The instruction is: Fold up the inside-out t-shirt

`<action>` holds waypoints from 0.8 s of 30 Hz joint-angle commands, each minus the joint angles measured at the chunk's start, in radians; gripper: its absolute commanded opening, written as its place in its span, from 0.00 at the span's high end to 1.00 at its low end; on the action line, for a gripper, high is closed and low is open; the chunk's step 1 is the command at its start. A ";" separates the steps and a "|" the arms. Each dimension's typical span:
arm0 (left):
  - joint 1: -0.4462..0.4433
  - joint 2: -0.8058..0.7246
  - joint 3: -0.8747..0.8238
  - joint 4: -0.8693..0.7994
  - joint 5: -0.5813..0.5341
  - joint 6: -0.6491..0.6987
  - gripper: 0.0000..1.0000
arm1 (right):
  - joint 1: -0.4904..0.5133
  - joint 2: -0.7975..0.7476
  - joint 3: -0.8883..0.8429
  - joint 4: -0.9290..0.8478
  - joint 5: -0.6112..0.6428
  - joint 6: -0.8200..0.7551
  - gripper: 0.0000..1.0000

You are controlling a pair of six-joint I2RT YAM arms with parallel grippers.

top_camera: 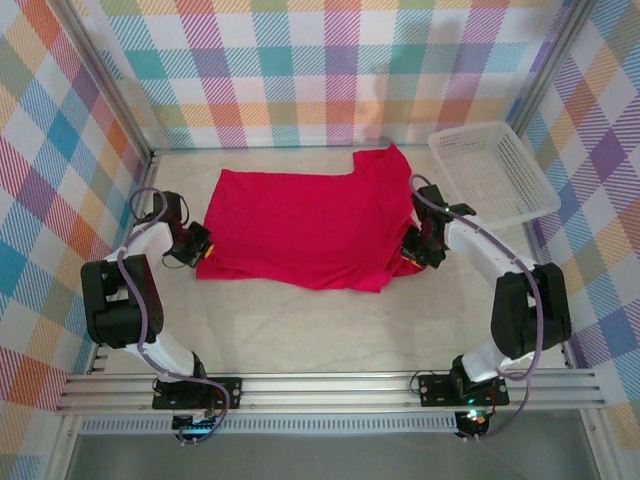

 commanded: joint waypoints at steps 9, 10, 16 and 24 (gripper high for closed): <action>-0.010 0.008 0.020 -0.014 -0.007 0.011 1.00 | 0.005 0.087 0.055 0.076 -0.105 0.040 0.73; -0.010 0.009 0.020 -0.013 -0.007 0.010 1.00 | 0.005 0.084 0.057 0.078 -0.110 0.042 0.73; -0.014 0.014 0.026 -0.011 -0.005 0.009 1.00 | 0.007 0.065 0.058 0.084 -0.126 0.048 0.72; -0.016 0.014 0.029 -0.014 -0.008 0.009 1.00 | 0.020 0.089 0.079 0.082 -0.145 0.052 0.70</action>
